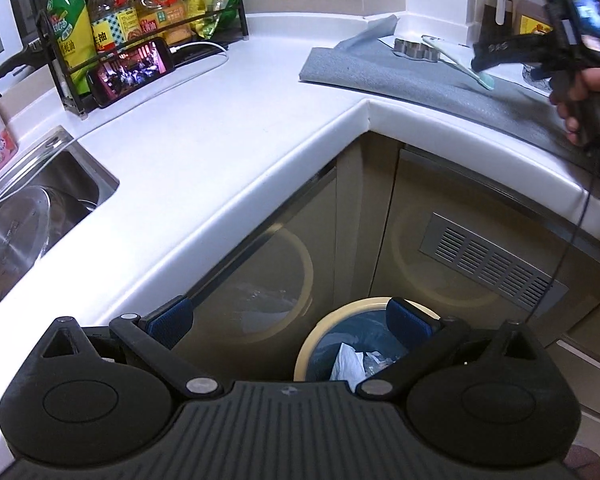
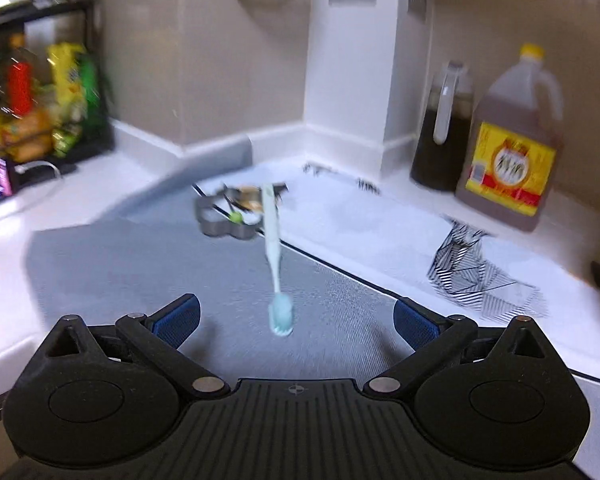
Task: Collect trash
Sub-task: 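Raise both tools up toward the grey mat, then grasp the pale green toothbrush with the right tool while the left tool approaches the cookie cutter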
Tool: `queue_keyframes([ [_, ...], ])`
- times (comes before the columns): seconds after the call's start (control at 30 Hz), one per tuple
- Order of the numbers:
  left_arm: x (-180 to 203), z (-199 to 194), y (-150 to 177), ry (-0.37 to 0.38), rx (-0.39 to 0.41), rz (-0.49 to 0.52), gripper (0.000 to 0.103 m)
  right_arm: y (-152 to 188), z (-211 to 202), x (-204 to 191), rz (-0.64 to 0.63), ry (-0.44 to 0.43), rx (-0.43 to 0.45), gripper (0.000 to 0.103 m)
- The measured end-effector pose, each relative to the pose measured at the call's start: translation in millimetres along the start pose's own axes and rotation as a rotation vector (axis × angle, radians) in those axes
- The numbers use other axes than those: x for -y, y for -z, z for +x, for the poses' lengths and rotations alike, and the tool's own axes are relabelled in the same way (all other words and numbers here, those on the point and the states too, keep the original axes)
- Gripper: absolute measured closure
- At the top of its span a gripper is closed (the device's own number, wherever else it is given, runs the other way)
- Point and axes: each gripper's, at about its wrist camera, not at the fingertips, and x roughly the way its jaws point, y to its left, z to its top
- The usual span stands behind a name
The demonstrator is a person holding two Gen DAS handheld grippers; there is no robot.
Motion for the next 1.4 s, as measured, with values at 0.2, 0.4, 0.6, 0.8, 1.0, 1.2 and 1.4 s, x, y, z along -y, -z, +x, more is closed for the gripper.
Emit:
queue_keyframes([
  [0.2,-1.8,2.8,-10.1,-0.013,-0.013,-0.014,0.000,-11.0,55.2,-7.6,0.039,-0.001,-0.124,0.000],
  [0.4,8.6,2.1,-21.2,-0.011,-0.005,0.021,0.000,-22.3,74.7,-10.3,0.066,0.016,-0.114,0.000],
  [0.6,27.0,-1.5,-45.6,0.011,0.043,0.054,0.000,-21.9,65.1,-3.3,0.063,0.027,-0.047,0.088],
  [0.8,56.3,3.4,-86.6,0.024,0.121,0.104,0.000,-8.2,42.1,33.3,-0.002,0.141,-0.051,0.091],
  [1.0,100.8,30.8,-146.3,0.053,0.169,0.159,0.000,10.0,28.0,81.6,-0.017,0.209,-0.046,0.090],
  [1.2,141.7,76.9,-217.8,0.130,0.193,0.178,0.000,12.9,30.2,99.6,0.069,0.159,-0.029,0.083],
  [1.4,174.7,132.5,-273.3,0.161,0.247,0.244,0.000,9.3,36.8,103.1,0.095,0.114,-0.038,0.030],
])
